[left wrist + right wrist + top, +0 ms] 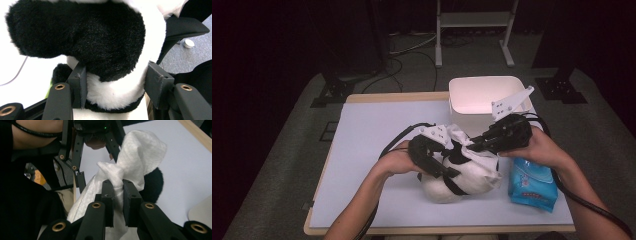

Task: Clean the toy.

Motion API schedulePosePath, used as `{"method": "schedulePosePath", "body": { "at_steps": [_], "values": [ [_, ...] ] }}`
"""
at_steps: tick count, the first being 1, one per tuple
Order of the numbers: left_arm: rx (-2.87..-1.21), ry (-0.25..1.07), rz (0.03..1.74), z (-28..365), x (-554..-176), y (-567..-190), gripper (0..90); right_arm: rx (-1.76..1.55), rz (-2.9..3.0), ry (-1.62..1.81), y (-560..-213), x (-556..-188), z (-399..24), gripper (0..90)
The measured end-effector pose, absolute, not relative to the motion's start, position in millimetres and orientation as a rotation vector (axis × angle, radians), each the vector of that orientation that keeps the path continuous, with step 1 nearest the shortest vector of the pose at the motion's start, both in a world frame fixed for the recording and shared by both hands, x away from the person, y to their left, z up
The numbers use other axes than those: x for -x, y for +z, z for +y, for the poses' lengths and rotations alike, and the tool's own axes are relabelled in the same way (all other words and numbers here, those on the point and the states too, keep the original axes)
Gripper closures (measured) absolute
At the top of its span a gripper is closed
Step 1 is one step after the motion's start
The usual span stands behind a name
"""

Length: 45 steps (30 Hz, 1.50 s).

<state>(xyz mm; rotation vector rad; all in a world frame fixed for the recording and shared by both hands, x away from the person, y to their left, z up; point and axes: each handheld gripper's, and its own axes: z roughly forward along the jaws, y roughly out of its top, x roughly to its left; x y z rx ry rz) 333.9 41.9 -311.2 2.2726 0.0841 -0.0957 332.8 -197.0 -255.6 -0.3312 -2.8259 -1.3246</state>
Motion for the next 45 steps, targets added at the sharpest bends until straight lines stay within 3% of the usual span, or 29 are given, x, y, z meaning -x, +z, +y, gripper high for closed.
{"method": "schedulePosePath", "body": {
  "at_steps": [12, 27, 45],
  "values": [
    [-2.27, -0.117, 0.093, 37, -336, -318, 39.1, 0.392, -2.809, -1.288, -271, -337, -209, 80.7],
    [-2.305, -0.12, 0.134, 45, -338, -330, 25.6, 0.473, -2.82, -1.246, -286, -338, -225, 80.8],
    [-2.342, -0.124, 0.175, 63, -347, -352, 21.3, 0.538, -2.795, -1.244, -297, -337, -242, 80.8]
  ]
}}
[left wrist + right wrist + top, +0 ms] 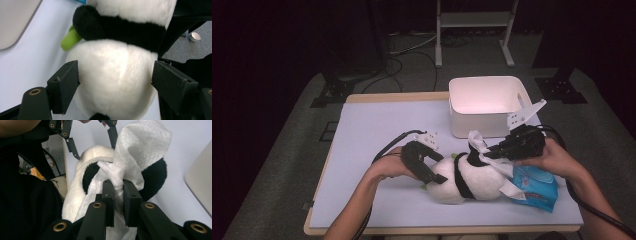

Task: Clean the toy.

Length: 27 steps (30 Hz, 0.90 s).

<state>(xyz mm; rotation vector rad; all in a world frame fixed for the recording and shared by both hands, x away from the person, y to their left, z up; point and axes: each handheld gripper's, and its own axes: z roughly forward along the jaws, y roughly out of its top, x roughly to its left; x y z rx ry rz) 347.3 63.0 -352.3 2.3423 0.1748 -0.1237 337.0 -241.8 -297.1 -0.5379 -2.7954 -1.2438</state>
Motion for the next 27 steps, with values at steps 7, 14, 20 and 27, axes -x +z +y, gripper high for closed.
{"method": "schedulePosePath", "body": {
  "at_steps": [7, 14, 20, 27],
  "values": [
    [-2.337, -0.153, 0.171, 57, -351, -360, 19.2, 0.555, -2.797, -1.233, -303, -337, -247, 80.9],
    [-2.359, -0.187, 0.186, 47, -353, -370, 11.6, 0.571, -2.786, -1.221, -308, -337, -251, 80.9],
    [-2.292, -0.19, 0.231, 46, -353, -374, 29.0, 0.607, -2.781, -1.215, -315, -339, -257, 80.9],
    [-2.3, -0.151, 0.225, 46, -351, -366, 36.4, 0.642, -2.745, -1.276, -319, -341, -268, 80.8]
  ]
}}
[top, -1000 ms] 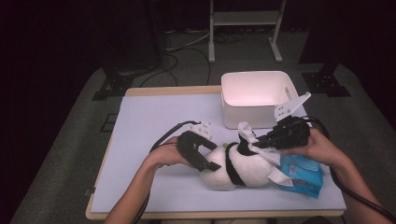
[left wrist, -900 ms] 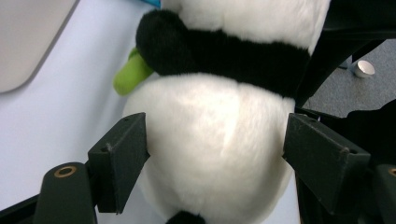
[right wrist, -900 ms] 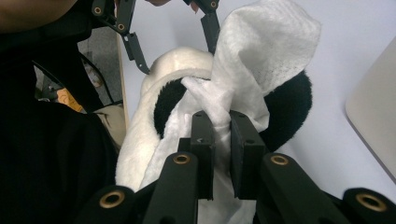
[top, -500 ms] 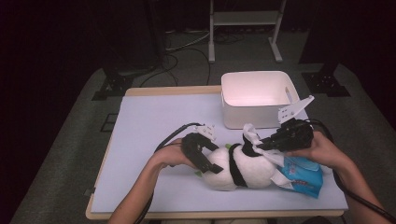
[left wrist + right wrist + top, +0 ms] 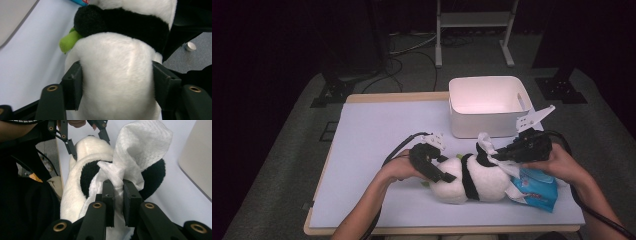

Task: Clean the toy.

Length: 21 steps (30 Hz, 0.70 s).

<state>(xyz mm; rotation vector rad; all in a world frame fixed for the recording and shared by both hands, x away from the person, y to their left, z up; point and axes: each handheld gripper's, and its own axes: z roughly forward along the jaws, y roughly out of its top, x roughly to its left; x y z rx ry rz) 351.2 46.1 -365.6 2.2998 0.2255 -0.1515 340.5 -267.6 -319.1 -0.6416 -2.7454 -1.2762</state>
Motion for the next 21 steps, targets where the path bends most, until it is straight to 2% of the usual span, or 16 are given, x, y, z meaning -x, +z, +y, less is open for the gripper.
{"method": "schedulePosePath", "body": {
  "at_steps": [10, 21],
  "values": [
    [-2.345, -0.096, 0.25, 66, -354, -354, 37.6, 0.662, -2.659, -1.312, -341, -354, -263, 80.6],
    [-2.37, -0.039, 0.267, 88, -349, -348, 38.1, 0.596, -2.679, -1.278, -334, -364, -237, 80.4]
  ]
}}
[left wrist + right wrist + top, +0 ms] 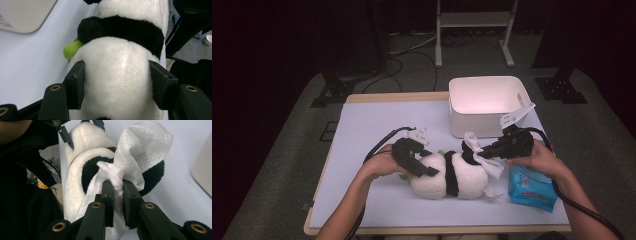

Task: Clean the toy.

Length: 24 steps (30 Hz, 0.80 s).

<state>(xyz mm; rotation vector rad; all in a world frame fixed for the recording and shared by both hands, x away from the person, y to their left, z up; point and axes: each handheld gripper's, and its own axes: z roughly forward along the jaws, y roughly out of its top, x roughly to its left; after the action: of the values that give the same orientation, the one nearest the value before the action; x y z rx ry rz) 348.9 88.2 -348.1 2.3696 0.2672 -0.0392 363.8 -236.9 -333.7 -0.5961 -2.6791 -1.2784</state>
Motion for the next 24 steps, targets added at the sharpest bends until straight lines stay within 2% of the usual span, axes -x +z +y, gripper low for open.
{"method": "schedulePosePath", "body": {
  "at_steps": [12, 22, 24],
  "values": [
    [-2.358, -0.042, 0.261, 87, -344, -350, 37.4, 0.468, -2.752, -1.211, -317, -359, -203, 80.2],
    [-2.314, -0.067, 0.259, 88, -343, -352, 33.1, 0.489, -2.772, -1.184, -322, -353, -216, 80.3],
    [-2.317, -0.067, 0.259, 88, -344, -350, 28.2, 0.498, -2.764, -1.187, -323, -351, -218, 80.3]
  ]
}}
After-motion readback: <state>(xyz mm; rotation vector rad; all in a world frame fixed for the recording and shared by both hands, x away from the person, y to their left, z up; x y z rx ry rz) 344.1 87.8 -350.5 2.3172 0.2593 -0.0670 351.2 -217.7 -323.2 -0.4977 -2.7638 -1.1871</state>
